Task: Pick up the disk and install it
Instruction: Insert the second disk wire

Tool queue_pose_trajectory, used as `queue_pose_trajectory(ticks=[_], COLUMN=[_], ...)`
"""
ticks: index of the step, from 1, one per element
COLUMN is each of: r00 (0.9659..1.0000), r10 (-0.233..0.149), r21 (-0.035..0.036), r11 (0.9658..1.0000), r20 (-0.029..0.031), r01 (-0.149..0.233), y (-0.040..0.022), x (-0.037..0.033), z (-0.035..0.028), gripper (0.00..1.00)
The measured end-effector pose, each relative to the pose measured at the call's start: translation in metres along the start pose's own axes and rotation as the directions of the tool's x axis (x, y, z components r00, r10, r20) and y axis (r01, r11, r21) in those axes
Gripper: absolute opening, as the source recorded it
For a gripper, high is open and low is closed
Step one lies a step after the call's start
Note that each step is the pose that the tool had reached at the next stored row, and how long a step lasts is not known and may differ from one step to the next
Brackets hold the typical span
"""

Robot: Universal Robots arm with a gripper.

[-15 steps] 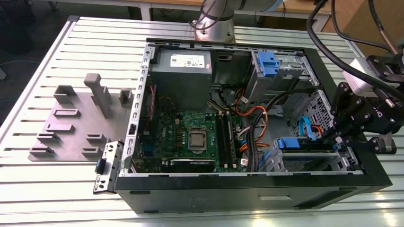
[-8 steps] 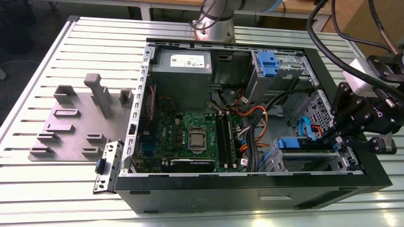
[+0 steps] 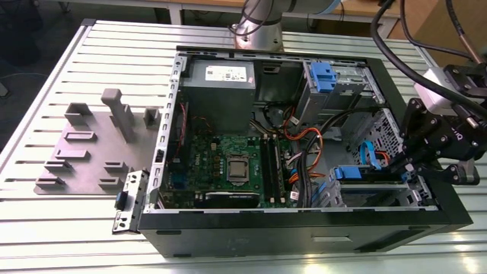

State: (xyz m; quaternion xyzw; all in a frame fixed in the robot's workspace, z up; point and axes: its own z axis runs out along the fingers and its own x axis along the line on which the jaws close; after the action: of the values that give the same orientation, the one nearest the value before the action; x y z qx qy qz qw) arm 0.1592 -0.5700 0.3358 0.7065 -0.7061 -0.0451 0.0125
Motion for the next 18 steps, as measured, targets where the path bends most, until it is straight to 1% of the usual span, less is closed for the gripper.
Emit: queue_pose_trajectory(ticks=[4,9,18], r00=[1.0000,1.0000,1.0000], r10=[0.000,0.000,0.007], r21=[0.0010,0.0013,0.0016], r11=[1.0000,1.0000,1.0000], r20=[0.0001,0.0002,0.0001], r01=[0.000,0.000,-0.007], y=[0.0041,0.0068,0.0067], x=[-0.0016,-0.0037,-0.0037], z=[0.0005,0.0008,0.0028], gripper=[0.17,0.17,0.17])
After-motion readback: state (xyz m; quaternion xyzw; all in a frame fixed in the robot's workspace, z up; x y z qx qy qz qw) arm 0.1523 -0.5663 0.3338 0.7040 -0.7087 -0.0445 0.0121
